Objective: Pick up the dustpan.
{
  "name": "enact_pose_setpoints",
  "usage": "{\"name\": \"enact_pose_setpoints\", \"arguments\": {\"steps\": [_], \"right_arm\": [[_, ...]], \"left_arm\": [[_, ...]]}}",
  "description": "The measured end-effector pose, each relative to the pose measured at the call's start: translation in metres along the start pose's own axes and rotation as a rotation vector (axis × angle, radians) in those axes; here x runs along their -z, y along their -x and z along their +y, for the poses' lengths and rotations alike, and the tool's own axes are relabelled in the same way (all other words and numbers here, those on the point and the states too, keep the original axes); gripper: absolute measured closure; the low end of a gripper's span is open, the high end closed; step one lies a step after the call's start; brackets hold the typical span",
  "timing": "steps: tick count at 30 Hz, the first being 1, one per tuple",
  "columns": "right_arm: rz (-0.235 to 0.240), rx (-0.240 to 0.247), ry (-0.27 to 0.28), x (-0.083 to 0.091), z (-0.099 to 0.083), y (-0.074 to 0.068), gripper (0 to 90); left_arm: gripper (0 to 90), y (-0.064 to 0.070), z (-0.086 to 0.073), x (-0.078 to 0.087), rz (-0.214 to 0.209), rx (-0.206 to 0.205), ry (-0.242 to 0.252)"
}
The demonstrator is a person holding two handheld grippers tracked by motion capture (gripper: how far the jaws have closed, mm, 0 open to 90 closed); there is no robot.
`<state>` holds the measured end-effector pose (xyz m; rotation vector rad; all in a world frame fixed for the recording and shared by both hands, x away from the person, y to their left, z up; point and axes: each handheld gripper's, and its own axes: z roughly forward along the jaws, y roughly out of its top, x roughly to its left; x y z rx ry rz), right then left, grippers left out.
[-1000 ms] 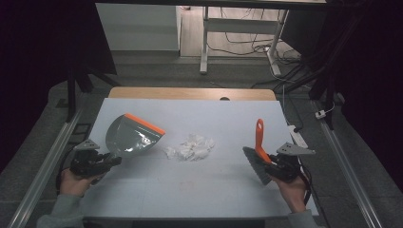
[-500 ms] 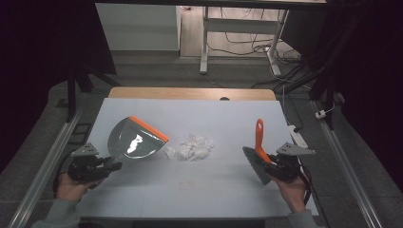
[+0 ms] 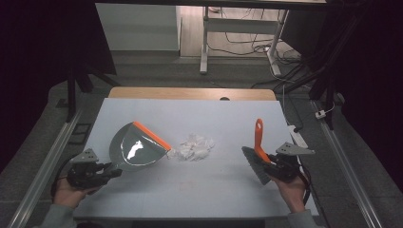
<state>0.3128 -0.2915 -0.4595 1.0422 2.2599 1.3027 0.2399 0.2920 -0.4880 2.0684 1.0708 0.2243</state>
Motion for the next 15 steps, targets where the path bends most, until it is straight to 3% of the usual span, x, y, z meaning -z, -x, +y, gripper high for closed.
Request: {"name": "enact_pose_setpoints", "arguments": {"steps": [15], "right_arm": [[0.026, 0.007, 0.013, -0.006, 0.007, -0.007, 70.2]], "left_arm": [[61.8, 0.009, -0.009, -0.012, -0.056, -0.072, -0.07]]}}
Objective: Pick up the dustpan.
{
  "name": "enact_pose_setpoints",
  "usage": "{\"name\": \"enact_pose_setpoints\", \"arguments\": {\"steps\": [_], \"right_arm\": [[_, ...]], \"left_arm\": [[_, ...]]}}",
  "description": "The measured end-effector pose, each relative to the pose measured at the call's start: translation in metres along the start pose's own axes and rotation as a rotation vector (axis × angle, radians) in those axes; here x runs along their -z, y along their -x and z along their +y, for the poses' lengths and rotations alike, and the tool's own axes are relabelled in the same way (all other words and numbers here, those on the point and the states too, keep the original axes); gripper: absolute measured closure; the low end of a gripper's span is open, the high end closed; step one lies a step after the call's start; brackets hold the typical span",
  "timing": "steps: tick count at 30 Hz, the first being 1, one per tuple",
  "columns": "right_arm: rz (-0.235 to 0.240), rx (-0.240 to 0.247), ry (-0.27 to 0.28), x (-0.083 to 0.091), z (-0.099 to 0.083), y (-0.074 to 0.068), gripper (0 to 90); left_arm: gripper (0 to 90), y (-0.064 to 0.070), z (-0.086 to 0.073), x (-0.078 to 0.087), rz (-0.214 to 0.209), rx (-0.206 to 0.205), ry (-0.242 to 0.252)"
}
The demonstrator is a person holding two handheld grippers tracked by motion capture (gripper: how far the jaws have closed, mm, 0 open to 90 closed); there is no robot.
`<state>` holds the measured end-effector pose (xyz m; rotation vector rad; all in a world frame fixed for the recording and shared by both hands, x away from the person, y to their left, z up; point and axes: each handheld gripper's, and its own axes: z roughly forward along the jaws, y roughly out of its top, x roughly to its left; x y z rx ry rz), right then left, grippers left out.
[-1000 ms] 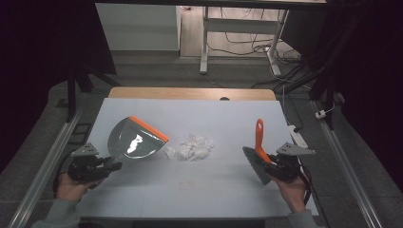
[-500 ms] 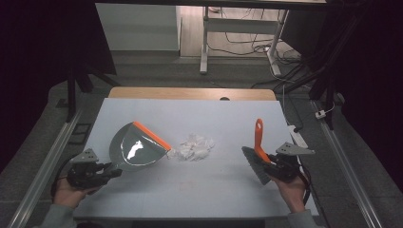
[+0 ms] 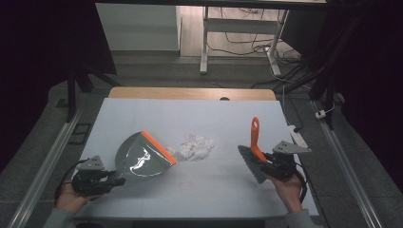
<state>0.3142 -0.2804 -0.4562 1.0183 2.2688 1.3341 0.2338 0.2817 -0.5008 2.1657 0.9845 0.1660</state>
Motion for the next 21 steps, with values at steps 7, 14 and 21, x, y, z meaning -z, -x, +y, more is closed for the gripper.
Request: {"name": "enact_pose_setpoints", "arguments": {"steps": [7, 14, 21], "right_arm": [[0.006, 0.003, 0.01, -0.006, 0.005, -0.004, 70.2], [0.019, 0.005, 0.009, -0.019, 0.012, -0.008, 70.2], [0.028, 0.013, 0.009, -0.03, 0.019, -0.012, 70.2]], "left_arm": [[61.8, 0.001, -0.002, -0.001, -0.019, -0.03, -0.025], [61.8, 0.002, -0.007, 0.0, -0.016, -0.062, -0.066], [61.8, 0.001, -0.013, -0.001, -0.004, -0.07, -0.101]]}}
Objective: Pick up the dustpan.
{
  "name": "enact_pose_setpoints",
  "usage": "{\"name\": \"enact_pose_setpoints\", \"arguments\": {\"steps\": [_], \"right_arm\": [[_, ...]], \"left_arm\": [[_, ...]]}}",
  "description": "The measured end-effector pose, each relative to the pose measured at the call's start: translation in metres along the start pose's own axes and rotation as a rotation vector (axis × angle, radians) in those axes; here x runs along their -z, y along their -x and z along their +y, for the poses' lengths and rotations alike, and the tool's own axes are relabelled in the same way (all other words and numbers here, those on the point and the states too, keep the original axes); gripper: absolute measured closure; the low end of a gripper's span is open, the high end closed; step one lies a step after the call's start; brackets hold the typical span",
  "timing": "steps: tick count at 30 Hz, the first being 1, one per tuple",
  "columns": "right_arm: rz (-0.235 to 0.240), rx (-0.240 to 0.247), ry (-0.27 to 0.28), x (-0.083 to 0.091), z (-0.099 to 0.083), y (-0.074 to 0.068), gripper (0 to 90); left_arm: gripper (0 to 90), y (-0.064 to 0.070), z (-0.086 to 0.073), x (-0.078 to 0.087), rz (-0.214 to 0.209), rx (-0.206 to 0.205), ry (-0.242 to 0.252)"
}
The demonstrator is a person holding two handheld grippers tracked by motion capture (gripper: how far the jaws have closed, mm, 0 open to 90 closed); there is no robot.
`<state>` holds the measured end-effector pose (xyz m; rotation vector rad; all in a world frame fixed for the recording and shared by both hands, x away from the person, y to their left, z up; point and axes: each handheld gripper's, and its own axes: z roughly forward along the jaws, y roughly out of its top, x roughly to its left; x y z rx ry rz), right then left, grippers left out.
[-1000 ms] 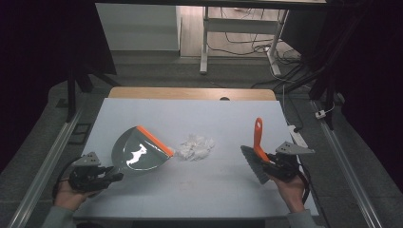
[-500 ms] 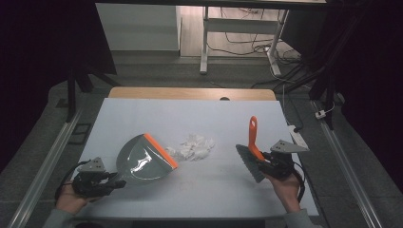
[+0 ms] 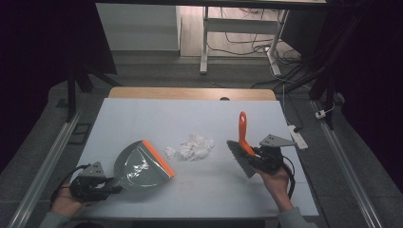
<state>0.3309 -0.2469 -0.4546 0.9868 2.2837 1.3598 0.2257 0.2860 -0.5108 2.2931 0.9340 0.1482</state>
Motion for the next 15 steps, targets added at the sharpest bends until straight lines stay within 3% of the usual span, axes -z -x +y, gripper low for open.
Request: {"name": "enact_pose_setpoints", "arguments": {"steps": [9, 15], "right_arm": [[0.003, -0.016, 0.012, -0.01, 0.007, 0.001, 70.2], [0.0, -0.026, 0.025, -0.012, 0.011, 0.002, 70.2]], "left_arm": [[61.7, -0.001, 0.005, -0.012, -0.027, -0.019, -0.028], [61.7, -0.003, 0.006, -0.016, -0.025, -0.003, -0.036]]}}
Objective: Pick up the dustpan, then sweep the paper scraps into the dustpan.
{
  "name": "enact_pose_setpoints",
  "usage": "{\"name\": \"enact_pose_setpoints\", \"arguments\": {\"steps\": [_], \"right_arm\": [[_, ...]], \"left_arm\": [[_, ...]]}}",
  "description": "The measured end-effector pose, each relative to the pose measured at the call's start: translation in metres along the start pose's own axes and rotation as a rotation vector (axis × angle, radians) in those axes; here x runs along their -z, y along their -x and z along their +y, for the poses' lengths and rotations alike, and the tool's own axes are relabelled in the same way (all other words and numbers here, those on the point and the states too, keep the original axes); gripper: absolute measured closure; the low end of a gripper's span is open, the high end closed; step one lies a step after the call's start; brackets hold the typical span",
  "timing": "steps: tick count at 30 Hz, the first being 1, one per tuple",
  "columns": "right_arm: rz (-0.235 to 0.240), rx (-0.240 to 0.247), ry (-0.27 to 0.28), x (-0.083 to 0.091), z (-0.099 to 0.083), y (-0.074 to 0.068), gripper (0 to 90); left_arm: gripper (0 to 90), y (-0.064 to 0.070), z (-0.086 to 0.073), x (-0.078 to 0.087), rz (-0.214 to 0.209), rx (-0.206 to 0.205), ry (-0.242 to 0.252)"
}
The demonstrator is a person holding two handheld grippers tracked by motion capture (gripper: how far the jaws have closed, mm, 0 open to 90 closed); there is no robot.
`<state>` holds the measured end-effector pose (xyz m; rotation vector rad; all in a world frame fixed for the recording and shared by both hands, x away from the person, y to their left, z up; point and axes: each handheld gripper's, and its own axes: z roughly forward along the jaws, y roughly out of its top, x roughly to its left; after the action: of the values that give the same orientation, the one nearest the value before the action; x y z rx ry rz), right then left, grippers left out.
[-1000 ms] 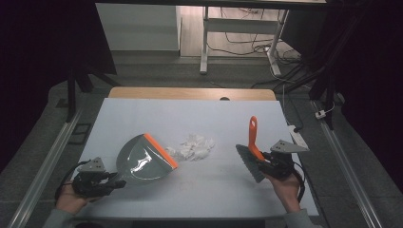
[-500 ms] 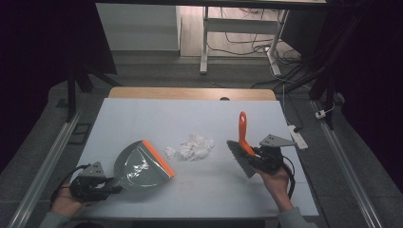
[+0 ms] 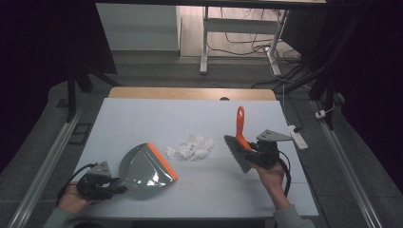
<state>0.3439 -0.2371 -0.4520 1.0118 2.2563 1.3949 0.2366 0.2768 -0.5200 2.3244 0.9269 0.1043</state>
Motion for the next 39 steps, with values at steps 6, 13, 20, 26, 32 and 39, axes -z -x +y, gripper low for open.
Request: {"name": "enact_pose_setpoints", "arguments": {"steps": [6, 13, 20, 26, 32, 39], "right_arm": [[0.001, 0.0, -0.003, -0.005, 0.002, 0.0, 70.2], [0.0, 0.006, -0.006, -0.011, 0.006, 0.0, 70.2], [-0.001, 0.016, -0.016, -0.024, 0.013, 0.0, 70.2], [-0.016, 0.011, -0.03, -0.038, 0.019, 0.003, 70.2], [-0.046, -0.01, -0.076, -0.054, 0.021, 0.011, 70.2], [-0.073, -0.026, -0.111, -0.067, 0.028, 0.019, 70.2]], "left_arm": [[61.7, -0.001, 0.0, 0.001, -0.003, 0.006, 0.006], [61.7, -0.001, 0.0, 0.0, -0.001, 0.004, 0.005], [61.7, 0.0, 0.0, -0.001, -0.006, -0.001, 0.001], [61.7, -0.002, 0.001, -0.002, -0.002, 0.004, 0.003], [61.7, -0.003, 0.003, -0.003, -0.009, 0.002, 0.002], [61.7, -0.005, 0.002, -0.002, -0.012, 0.004, 0.0]]}}
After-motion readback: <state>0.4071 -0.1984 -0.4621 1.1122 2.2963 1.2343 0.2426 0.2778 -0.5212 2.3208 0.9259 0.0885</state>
